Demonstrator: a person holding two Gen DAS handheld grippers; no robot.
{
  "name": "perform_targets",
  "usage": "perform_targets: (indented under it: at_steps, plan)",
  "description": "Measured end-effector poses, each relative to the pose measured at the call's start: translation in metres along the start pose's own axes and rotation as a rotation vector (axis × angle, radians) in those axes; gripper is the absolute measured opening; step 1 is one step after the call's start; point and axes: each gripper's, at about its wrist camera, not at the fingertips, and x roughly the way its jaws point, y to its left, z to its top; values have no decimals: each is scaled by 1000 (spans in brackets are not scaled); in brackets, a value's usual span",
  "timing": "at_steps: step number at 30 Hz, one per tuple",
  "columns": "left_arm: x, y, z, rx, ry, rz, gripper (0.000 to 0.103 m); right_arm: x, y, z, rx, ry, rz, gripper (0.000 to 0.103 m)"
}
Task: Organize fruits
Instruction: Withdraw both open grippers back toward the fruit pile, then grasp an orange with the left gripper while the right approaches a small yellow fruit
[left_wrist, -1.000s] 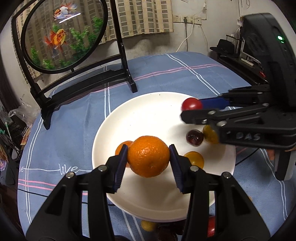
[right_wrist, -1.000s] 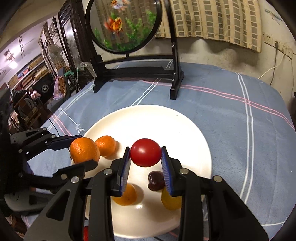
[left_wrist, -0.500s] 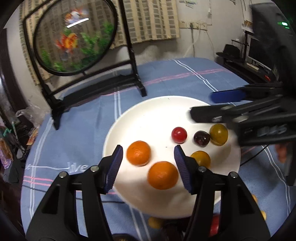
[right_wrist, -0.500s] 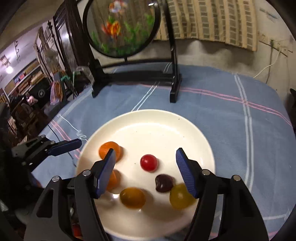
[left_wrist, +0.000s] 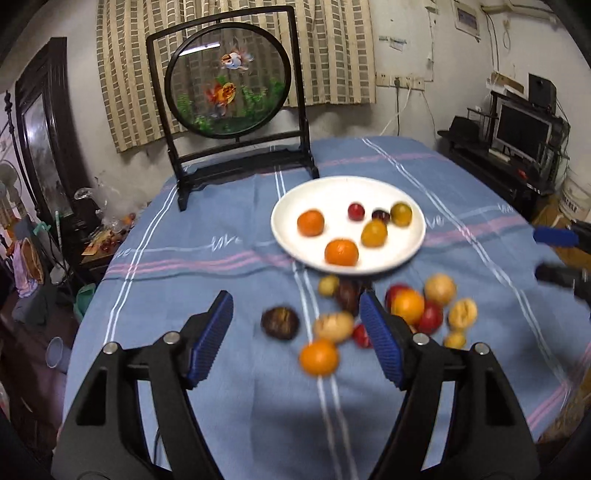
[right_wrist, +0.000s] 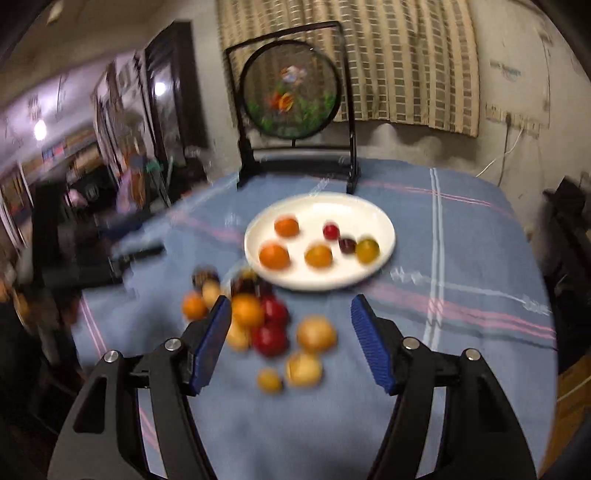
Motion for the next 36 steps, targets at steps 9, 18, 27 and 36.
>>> perform_targets:
  at_steps: [9, 18, 27, 36]
  plan:
    - [5, -5, -36, 55, 56, -40, 73, 44, 25, -59, -114, 153, -18, 62]
    - [33, 18, -49, 64, 134, -18, 73, 94, 32, -51, -75, 263, 33, 39]
    - [66, -4, -49, 112, 174, -81, 73, 113, 26, -47, -74, 259, 36, 25]
    - [101, -17, -43, 117, 214, -76, 48, 106, 21, -47, -56, 239, 55, 21]
